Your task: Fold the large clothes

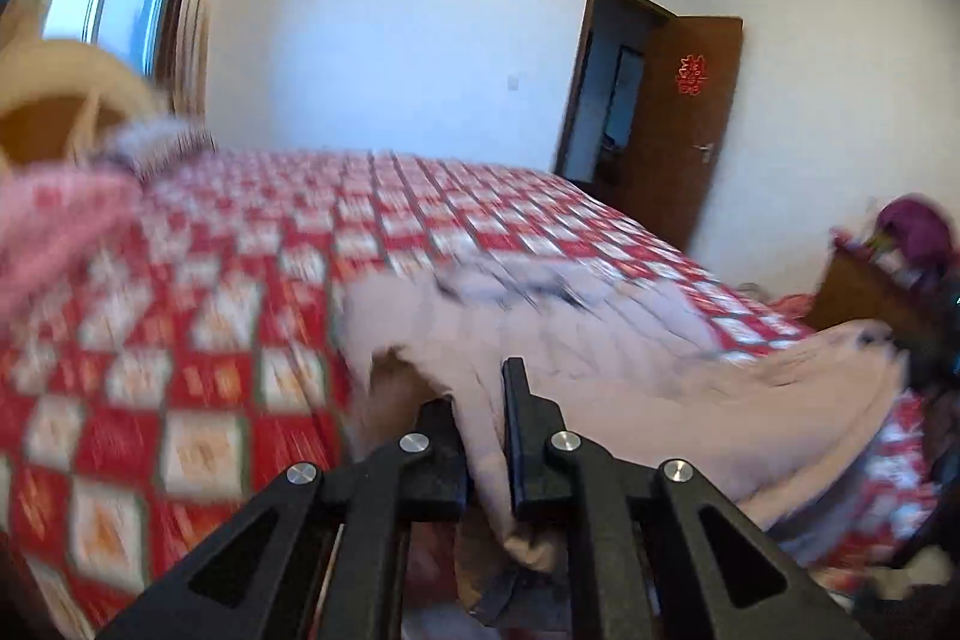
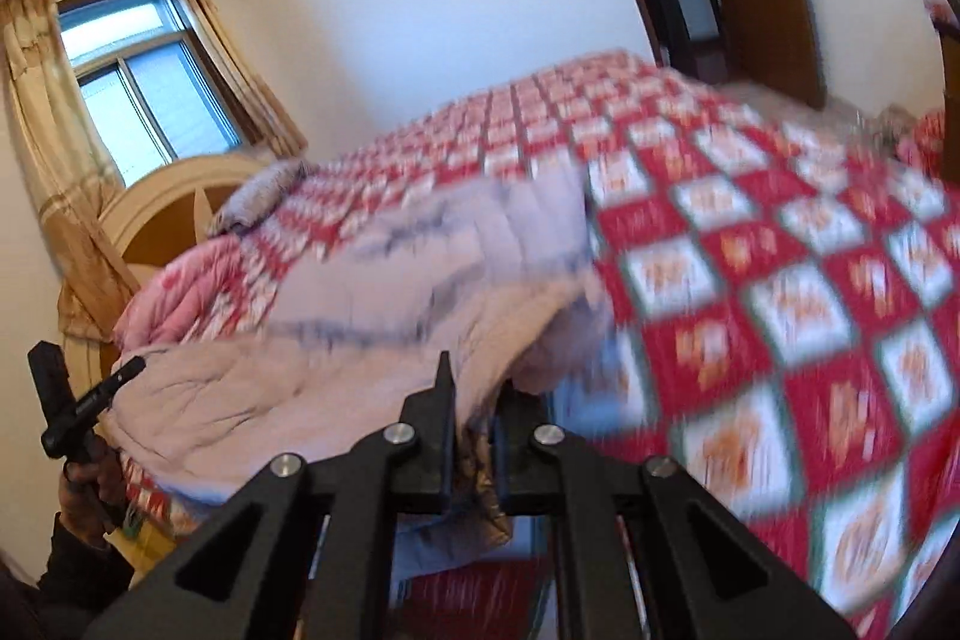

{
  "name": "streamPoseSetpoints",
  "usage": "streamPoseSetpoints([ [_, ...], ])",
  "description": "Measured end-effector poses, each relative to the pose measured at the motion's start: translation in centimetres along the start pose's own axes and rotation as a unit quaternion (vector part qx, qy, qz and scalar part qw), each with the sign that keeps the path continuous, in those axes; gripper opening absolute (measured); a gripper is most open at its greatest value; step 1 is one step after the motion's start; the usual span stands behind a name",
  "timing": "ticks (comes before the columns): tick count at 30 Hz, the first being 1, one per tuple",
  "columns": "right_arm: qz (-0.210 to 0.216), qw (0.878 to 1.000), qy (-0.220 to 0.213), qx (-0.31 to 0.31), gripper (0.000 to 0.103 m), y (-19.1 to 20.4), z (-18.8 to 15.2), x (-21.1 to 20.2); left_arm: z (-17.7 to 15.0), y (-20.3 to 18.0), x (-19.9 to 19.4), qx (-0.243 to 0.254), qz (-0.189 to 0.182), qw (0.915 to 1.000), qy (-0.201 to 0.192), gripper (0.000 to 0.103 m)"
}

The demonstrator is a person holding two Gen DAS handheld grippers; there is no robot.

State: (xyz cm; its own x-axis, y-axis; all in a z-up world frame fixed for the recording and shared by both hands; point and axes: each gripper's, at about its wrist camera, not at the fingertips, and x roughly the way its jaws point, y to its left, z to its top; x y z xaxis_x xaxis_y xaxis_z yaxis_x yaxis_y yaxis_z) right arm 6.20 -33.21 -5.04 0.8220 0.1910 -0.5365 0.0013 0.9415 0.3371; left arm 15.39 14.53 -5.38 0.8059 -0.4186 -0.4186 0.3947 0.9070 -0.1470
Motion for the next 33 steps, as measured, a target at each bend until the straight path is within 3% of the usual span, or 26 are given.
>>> streamPoseSetpoints([
  [3, 0.003, 1.000, -0.030, 0.008, 0.011, 0.5, 4.5, 3.8, 3.0, 1.8, 5.6, -0.002, 0.023, 0.9997, -0.010, 0.014],
  [6, -0.016, 0.998, -0.053, 0.001, 0.011, 1.6, 8.1, 8.1, 5.9, 2.9, 10.9, -0.042, 0.038, 0.9982, 0.020, 0.015],
  [8, -0.025, 0.998, -0.053, 0.008, 0.011, 2.0, 10.0, 11.1, 7.8, 3.9, 14.3, -0.087, 0.026, 0.9951, 0.039, 0.017],
  [11, -0.027, 0.998, -0.046, 0.024, 0.011, 1.6, 12.8, 15.4, 9.2, 5.1, 17.7, -0.128, 0.032, 0.9900, 0.050, 0.029],
  [16, -0.052, 0.995, -0.055, 0.063, 0.018, -1.0, 15.4, 21.6, 10.3, 6.5, 24.1, -0.167, 0.043, 0.9825, 0.071, 0.060],
  [18, -0.069, 0.994, -0.048, 0.075, 0.025, -2.3, 16.3, 24.0, 10.3, 6.9, 26.2, -0.172, 0.056, 0.9805, 0.077, 0.069],
  [20, -0.083, 0.993, -0.034, 0.079, 0.034, -3.2, 16.9, 26.1, 10.3, 7.6, 28.0, -0.181, 0.077, 0.9772, 0.081, 0.085],
  [21, -0.088, 0.993, -0.024, 0.077, 0.044, -3.4, 16.9, 27.2, 10.4, 7.8, 28.5, -0.178, 0.102, 0.9759, 0.074, 0.103],
  [22, -0.096, 0.993, -0.020, 0.073, 0.052, -3.6, 17.0, 28.1, 10.7, 7.9, 28.5, -0.176, 0.119, 0.9748, 0.066, 0.102],
  [23, -0.111, 0.991, -0.022, 0.067, 0.072, -3.6, 16.9, 28.6, 10.9, 8.4, 28.7, -0.179, 0.131, 0.9734, 0.057, 0.102],
  [24, -0.128, 0.990, -0.034, 0.055, 0.084, -3.6, 16.8, 29.0, 10.9, 8.7, 28.9, -0.185, 0.129, 0.9727, 0.056, 0.102],
  [25, -0.130, 0.989, -0.039, 0.050, 0.085, -3.5, 16.8, 29.2, 10.8, 8.8, 29.0, -0.188, 0.128, 0.9720, 0.060, 0.102],
  [29, -0.135, 0.990, -0.028, 0.026, 0.085, -1.7, 15.5, 28.3, 9.8, 5.2, 27.3, -0.127, 0.139, 0.9814, 0.039, 0.102],
  [33, -0.110, 0.992, -0.033, -0.054, 0.086, 3.6, 11.8, 27.0, 8.3, 0.0, 27.0, -0.034, 0.154, 0.9874, 0.013, 0.102],
])
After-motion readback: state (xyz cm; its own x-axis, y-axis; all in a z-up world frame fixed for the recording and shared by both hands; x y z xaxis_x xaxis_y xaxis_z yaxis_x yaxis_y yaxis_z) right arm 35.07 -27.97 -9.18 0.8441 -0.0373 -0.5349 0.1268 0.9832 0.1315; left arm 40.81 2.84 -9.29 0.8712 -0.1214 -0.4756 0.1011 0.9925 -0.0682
